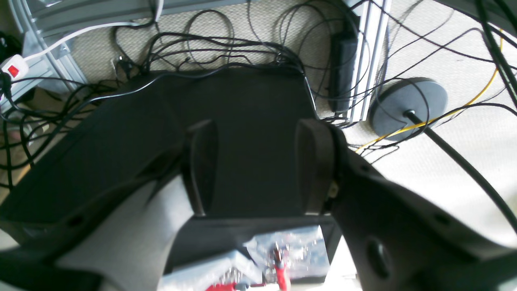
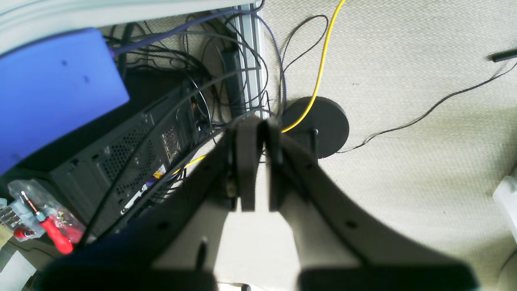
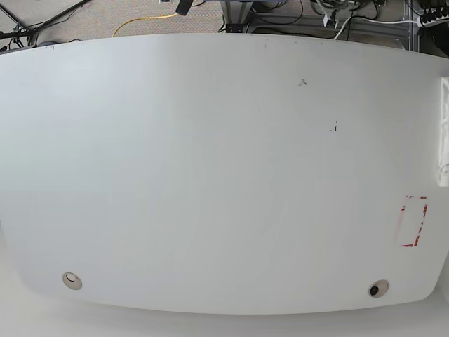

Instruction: Fold the T-shirt properly

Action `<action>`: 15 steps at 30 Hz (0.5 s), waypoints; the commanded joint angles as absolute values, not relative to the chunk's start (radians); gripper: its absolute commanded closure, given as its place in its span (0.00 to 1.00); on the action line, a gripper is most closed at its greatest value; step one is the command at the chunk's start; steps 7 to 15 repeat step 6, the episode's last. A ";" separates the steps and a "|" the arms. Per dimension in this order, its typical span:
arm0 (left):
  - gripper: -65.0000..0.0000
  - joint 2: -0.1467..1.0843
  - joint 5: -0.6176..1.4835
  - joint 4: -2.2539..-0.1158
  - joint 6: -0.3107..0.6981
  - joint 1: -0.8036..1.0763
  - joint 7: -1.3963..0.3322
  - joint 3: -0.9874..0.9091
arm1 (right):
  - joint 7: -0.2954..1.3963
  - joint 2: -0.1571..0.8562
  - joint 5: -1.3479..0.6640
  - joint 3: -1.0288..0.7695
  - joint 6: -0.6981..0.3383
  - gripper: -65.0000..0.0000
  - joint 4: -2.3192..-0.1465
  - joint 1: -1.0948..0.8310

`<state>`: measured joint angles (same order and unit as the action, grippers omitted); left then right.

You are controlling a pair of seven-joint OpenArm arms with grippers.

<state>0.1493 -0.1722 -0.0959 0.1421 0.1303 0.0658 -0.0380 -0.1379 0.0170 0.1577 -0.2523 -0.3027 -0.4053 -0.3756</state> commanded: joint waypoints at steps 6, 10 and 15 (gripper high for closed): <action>0.56 0.145 -0.174 -0.093 0.147 0.124 0.053 -0.036 | -0.145 0.015 0.157 -0.252 -0.306 0.95 -0.377 -0.367; 0.56 0.145 -0.174 -0.093 0.147 0.124 0.053 -0.036 | -0.145 0.015 0.157 -0.252 -0.306 0.95 -0.377 -0.367; 0.56 0.145 -0.174 -0.093 0.147 0.124 0.053 -0.036 | -0.145 0.015 0.157 -0.252 -0.306 0.95 -0.377 -0.367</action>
